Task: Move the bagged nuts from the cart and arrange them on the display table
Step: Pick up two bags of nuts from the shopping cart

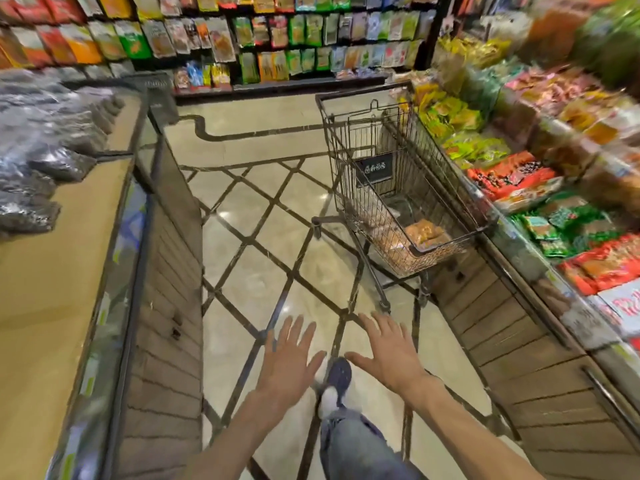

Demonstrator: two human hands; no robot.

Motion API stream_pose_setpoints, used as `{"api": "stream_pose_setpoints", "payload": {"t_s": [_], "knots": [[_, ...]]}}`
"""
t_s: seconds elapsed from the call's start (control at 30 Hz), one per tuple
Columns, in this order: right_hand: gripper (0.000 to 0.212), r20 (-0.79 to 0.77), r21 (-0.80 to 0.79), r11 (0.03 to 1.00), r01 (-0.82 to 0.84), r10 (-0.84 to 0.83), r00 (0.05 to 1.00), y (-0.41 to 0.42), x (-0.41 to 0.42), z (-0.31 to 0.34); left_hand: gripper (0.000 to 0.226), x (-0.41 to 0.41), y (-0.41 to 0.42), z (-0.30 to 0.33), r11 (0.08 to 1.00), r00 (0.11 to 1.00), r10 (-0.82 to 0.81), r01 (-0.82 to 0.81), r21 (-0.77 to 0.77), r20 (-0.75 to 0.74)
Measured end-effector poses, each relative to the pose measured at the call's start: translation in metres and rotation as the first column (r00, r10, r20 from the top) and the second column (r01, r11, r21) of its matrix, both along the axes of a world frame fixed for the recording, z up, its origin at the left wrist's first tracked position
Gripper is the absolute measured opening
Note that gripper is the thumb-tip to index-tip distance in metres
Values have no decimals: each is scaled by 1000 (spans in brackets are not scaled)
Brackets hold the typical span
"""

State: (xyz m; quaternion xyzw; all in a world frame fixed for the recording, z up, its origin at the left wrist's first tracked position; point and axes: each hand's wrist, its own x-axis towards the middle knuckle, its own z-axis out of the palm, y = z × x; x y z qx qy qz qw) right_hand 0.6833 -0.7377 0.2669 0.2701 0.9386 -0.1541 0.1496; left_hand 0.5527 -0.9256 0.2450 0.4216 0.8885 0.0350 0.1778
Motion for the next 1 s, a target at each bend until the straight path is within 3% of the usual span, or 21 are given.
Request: {"api": "stream_pose_setpoints", "payload": {"t_s": [0.23,0.47,0.63,0.7,0.87,1.0], "knots": [[93,-25,-28,998,62,-63,998,114,-126,-9,96,-131,129,2,998,998,-51,52,22,-44],[91,-29,-62,993,105,-107,994,212,-221,1,69,-238,239,10,995,995,-94,95,22,-40],[91,-22,-21,982,189,-190,982,278,-272,-7,83,-305,323,6,981,981,-192,192,38,-5],[92,-19,-21,969,248,-248,968,303,-290,-12,75,-333,359,-2,969,969,-246,246,31,-1],[94,-24,-26,905,425,-426,905,361,-344,-26,69,-406,459,-8,879,879,-476,477,14,-35],[89,2,-66,794,604,-606,796,398,-388,-33,68,-464,529,-2,780,780,-626,626,3,12]]}}
